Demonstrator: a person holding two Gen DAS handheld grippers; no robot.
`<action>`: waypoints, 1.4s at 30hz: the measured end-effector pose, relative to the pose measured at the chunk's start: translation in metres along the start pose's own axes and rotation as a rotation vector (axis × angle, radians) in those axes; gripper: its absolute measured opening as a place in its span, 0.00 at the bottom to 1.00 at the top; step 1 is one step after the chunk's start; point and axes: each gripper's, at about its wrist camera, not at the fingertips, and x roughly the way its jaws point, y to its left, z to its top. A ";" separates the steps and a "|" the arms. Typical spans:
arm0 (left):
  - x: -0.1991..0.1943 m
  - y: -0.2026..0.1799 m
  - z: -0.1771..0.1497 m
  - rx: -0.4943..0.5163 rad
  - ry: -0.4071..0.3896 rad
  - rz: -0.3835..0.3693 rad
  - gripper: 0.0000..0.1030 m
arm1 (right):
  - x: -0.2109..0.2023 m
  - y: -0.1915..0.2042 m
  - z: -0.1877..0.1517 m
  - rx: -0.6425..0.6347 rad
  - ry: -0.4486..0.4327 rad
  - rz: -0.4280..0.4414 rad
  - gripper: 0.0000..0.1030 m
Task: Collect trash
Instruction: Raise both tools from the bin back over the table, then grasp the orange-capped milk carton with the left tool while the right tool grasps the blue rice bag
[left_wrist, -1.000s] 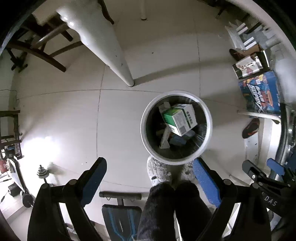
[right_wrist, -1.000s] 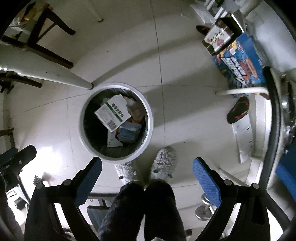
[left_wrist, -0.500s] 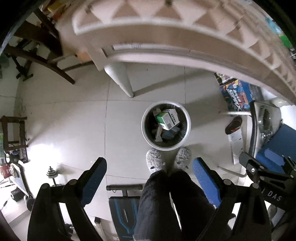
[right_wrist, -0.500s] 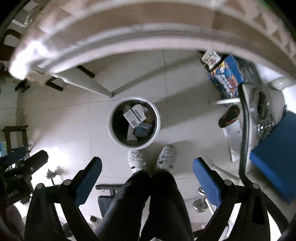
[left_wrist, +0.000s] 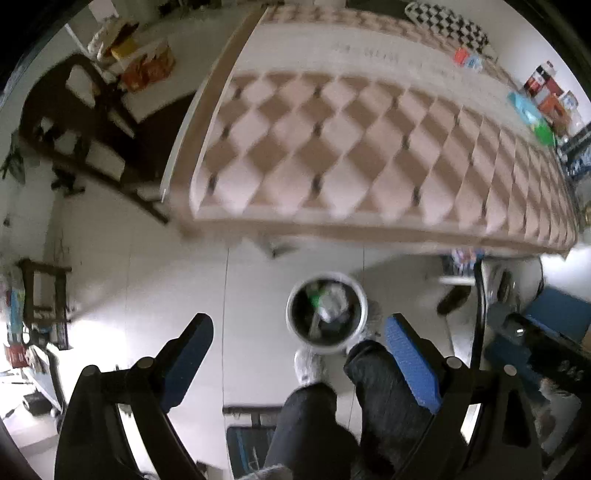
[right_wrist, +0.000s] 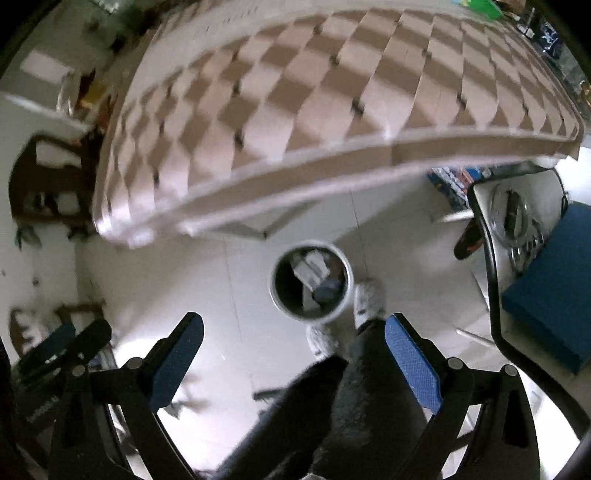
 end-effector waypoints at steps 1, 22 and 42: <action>-0.001 -0.010 0.018 0.005 -0.014 -0.005 0.97 | -0.007 -0.002 0.012 0.010 -0.020 0.000 0.97; 0.075 -0.374 0.431 0.701 -0.170 0.149 1.00 | -0.059 -0.270 0.495 0.077 0.038 -0.351 0.97; 0.180 -0.458 0.476 1.047 0.082 0.155 0.61 | 0.041 -0.300 0.598 -0.165 0.337 -0.314 0.99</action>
